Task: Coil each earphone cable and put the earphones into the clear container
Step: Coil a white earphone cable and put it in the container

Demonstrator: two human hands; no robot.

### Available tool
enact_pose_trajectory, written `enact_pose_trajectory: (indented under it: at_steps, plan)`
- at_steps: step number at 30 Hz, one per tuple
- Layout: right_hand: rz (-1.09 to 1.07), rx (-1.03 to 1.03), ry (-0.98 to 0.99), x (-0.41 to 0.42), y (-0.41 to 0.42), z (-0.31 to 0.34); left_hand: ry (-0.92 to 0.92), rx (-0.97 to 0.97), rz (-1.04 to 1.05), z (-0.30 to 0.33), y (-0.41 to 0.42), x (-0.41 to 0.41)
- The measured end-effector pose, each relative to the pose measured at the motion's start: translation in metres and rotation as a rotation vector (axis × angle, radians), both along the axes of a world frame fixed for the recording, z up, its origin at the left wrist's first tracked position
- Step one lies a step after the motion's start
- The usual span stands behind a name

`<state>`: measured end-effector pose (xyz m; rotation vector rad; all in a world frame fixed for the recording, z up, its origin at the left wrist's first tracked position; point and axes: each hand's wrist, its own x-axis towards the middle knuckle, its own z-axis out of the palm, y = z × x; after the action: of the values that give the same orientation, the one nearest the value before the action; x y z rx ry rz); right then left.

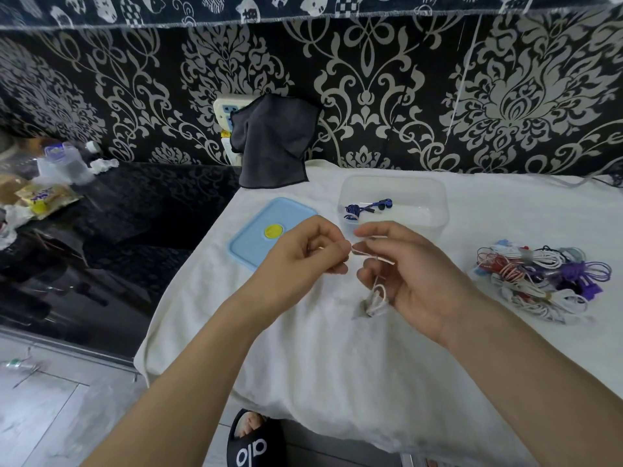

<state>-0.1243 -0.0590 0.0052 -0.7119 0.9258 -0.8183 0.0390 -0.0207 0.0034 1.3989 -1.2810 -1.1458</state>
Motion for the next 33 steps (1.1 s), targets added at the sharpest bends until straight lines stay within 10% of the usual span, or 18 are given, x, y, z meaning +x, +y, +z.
enact_pose_trajectory:
  at_steps: [11, 21, 33]
  plan:
    - [0.114, -0.255, 0.324, 0.001, 0.002, -0.009, -0.124, 0.083, 0.057, -0.011, -0.005, 0.007]
    - [0.158, -0.266, 0.366, -0.007, -0.003, -0.009, -0.887, 0.063, -0.251, -0.054, -0.003, 0.01]
    - [0.206, -0.381, 0.462, -0.013, -0.004, -0.006, -0.436, -0.079, -0.081, -0.024, 0.001, 0.009]
